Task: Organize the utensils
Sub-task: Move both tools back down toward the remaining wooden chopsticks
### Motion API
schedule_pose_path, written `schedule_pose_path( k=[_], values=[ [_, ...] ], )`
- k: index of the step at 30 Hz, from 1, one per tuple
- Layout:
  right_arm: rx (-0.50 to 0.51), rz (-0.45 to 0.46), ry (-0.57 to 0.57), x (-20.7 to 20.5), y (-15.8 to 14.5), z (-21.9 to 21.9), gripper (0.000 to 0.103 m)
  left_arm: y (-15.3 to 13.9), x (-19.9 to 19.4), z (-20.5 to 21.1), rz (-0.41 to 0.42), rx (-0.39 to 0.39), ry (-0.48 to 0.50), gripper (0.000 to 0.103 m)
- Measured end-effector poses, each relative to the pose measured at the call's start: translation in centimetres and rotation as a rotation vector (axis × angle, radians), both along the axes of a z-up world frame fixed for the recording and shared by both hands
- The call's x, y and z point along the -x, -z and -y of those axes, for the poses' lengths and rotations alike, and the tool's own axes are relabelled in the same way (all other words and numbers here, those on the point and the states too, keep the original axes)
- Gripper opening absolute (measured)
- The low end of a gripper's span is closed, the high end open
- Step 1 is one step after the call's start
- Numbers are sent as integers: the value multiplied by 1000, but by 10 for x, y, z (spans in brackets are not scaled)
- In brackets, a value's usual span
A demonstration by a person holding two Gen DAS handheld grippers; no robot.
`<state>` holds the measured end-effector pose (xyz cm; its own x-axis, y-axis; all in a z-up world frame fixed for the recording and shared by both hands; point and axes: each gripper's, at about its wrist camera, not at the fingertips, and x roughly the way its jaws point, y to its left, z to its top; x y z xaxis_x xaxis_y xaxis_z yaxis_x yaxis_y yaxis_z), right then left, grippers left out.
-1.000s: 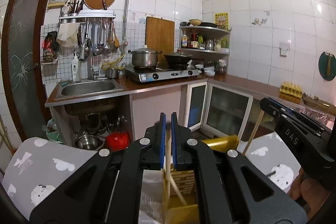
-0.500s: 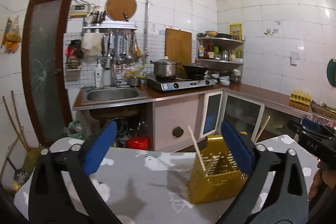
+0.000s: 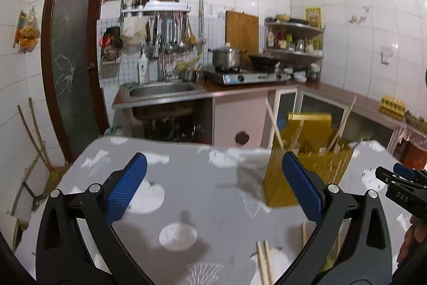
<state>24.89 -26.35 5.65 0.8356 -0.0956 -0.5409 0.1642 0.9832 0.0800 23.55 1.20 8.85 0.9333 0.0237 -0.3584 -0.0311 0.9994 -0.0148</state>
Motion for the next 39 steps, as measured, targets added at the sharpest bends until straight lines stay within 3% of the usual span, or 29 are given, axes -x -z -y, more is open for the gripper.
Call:
schedule_pose_path(
  k=[8,17,20,24,31,39],
  values=[
    [-14,-137,13,-3,51,-13,58,43,-2,-1,-110,26,-4,98],
    [-40,-259,7,-17,84,-28,56,80,-19,-2,-237,59,-3,98],
    [-47,-301,0,-23,91,-33,46,89,-20,2,-260,47,-4,98],
    [-45,-327,-3,-29,99,-39,43,99,-24,7,-303,35,11,98],
    [-55,-330,-59,-32,98,-47,14,111,-30,11,-379,38,39,98],
    [-99,-329,-99,-36,95,-32,11,122,-36,18,-450,50,80,98]
  ],
)
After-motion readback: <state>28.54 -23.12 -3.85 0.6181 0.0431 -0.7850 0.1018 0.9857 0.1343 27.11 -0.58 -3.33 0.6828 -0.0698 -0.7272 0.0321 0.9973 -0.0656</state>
